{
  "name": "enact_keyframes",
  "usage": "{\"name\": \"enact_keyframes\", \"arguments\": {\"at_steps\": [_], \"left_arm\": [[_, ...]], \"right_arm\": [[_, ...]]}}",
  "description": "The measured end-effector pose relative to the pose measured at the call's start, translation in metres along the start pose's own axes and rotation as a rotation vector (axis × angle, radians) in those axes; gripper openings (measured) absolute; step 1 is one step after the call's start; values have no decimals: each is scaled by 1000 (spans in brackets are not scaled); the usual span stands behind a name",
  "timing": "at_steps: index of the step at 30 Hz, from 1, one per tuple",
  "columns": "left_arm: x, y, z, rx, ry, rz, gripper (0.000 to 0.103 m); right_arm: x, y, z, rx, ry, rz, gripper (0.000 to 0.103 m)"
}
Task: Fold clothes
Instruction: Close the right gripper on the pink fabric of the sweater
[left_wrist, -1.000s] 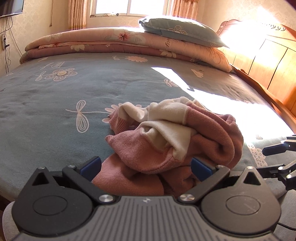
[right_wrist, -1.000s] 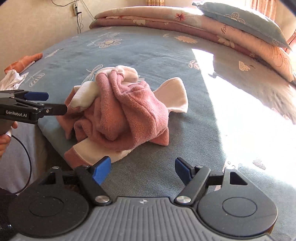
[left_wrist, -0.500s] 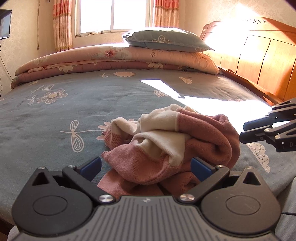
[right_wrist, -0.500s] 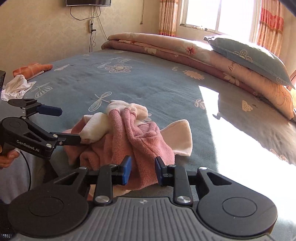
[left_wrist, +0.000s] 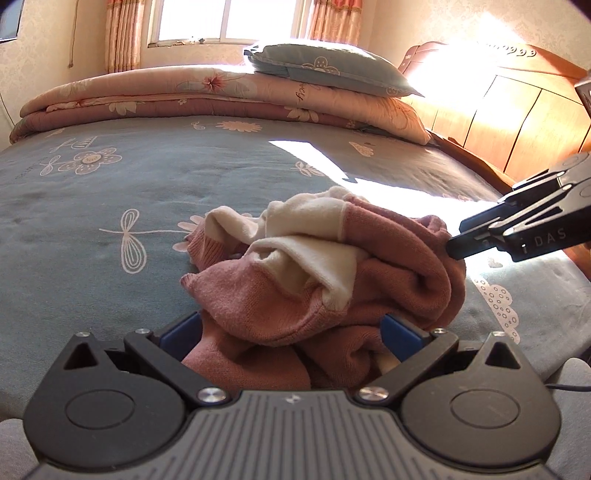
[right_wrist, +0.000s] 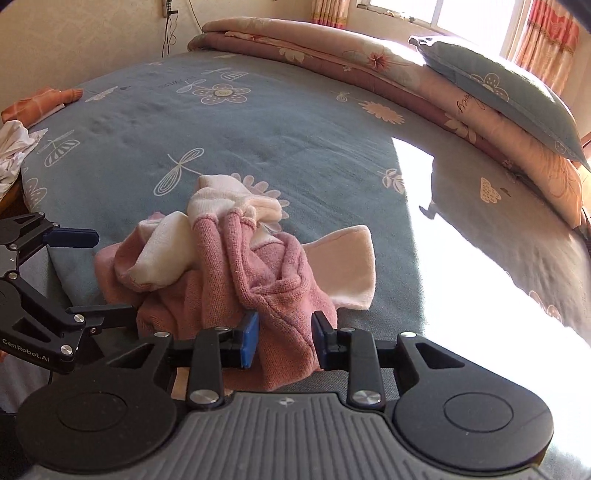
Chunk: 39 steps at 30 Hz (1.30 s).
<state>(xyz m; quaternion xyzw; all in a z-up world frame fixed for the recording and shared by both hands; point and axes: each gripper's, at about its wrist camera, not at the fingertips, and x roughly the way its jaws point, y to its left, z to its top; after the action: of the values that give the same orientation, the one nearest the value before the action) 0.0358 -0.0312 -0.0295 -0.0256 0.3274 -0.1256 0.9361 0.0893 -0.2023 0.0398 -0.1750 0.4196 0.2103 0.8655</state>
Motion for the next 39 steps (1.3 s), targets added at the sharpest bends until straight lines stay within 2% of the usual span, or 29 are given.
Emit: {"name": "enact_keyframes", "arguments": {"at_steps": [4,7,10,15,18,21,25,28,31,36,39], "left_arm": [[-4,-9,8,47,-18,21,101],[-8,-11,10,26,-40,3,101],[-12,-13,11,11,-63,-11,101],[-18,-15,10,78,-103,45,101],[-16,-14,12,88,-91,45,99],[-14,-13,13,91,-77,39,89],[-11,-12,15,96,-59,32,85],[-10,-11,17,99,-45,27,85],[-8,-10,17,103,-33,26,86],[-7,-7,14,109,-20,24,86],[-6,-7,14,114,-21,19,86]], "right_arm": [[0,9,14,-58,100,-105,36],[-11,13,16,-91,46,-96,37],[-14,15,14,-117,39,-94,37],[-30,4,-6,-160,-66,-44,38],[-34,-11,-22,-144,-122,-46,37],[-35,-20,-32,-132,-188,-31,37],[-30,-17,-33,-140,-251,52,37],[-21,-4,-23,-194,-275,69,37],[-9,6,-11,-219,-263,106,37],[16,22,-8,-298,-211,91,37],[27,27,-8,-297,-178,107,37]]}}
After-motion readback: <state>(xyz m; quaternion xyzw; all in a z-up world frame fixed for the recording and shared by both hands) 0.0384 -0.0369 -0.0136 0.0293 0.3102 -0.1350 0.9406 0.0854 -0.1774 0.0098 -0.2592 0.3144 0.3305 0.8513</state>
